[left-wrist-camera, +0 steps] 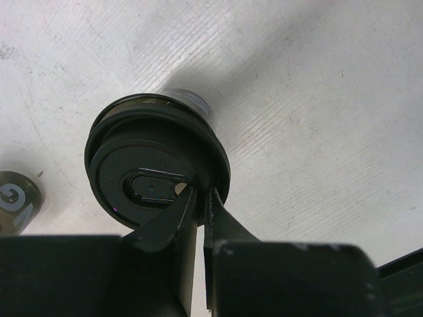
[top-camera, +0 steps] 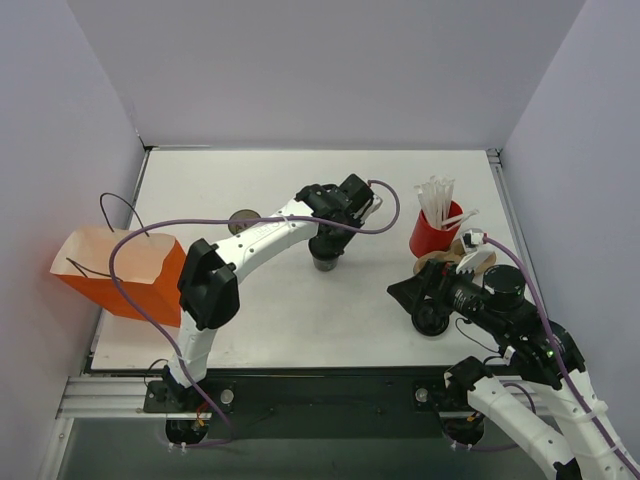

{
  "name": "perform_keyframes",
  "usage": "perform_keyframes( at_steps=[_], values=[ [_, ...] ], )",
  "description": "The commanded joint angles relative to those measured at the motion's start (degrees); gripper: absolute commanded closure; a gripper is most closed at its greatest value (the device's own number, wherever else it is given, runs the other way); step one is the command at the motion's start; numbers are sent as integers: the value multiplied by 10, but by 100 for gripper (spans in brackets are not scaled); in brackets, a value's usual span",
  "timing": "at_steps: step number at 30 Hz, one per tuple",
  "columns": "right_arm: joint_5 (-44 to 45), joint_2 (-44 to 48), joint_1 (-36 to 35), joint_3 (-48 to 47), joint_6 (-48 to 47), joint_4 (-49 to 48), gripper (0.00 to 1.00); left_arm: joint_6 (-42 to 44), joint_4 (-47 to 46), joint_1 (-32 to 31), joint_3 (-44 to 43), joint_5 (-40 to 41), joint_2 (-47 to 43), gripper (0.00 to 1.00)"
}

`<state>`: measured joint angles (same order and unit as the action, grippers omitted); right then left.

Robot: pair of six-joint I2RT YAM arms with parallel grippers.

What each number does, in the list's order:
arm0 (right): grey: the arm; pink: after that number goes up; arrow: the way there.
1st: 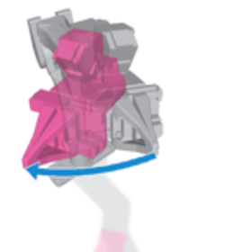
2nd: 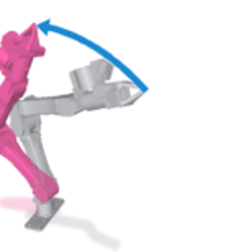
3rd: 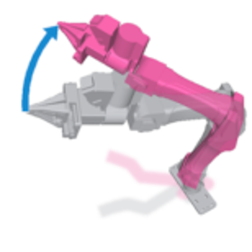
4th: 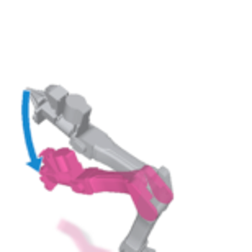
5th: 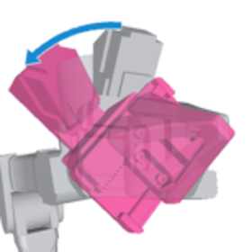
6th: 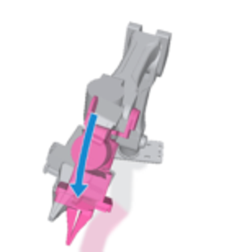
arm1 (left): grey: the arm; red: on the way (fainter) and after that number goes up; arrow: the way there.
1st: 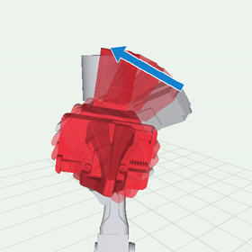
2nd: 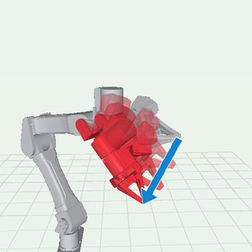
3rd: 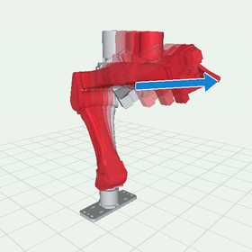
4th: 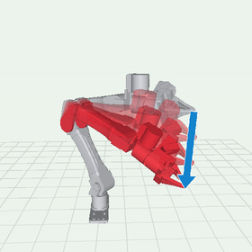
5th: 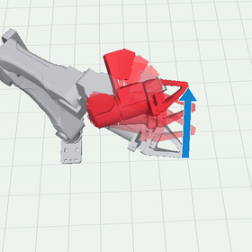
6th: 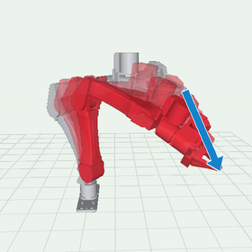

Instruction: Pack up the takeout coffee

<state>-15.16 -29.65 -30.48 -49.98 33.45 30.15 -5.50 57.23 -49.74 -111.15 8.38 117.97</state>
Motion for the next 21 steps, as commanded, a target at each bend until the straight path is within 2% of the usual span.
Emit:
perform_keyframes(
  at_steps=[1, 7, 8, 11, 16, 21],
  values=[
    [13, 4, -4, -24, -6, 1, 2, 1, 7, -4, -29, 8, 8, 84],
    [13, 3, -3, -27, -6, 3, 2, 1, 9, -5, -42, 15, 4, 72],
    [13, 2, -3, -27, -7, 4, 3, 1, 9, -6, -45, 14, 3, 65],
    [12, 1, -3, -26, -6, 3, 2, 1, 6, -6, -50, 7, -4, 54],
    [14, -3, -3, -19, 6, 3, 3, -10, -16, -1, -46, 1, -40, 49],
    [28, -40, -3, -25, 27, -15, 4, -29, -55, 42, 5, -13, -115, 44]
  ],
)
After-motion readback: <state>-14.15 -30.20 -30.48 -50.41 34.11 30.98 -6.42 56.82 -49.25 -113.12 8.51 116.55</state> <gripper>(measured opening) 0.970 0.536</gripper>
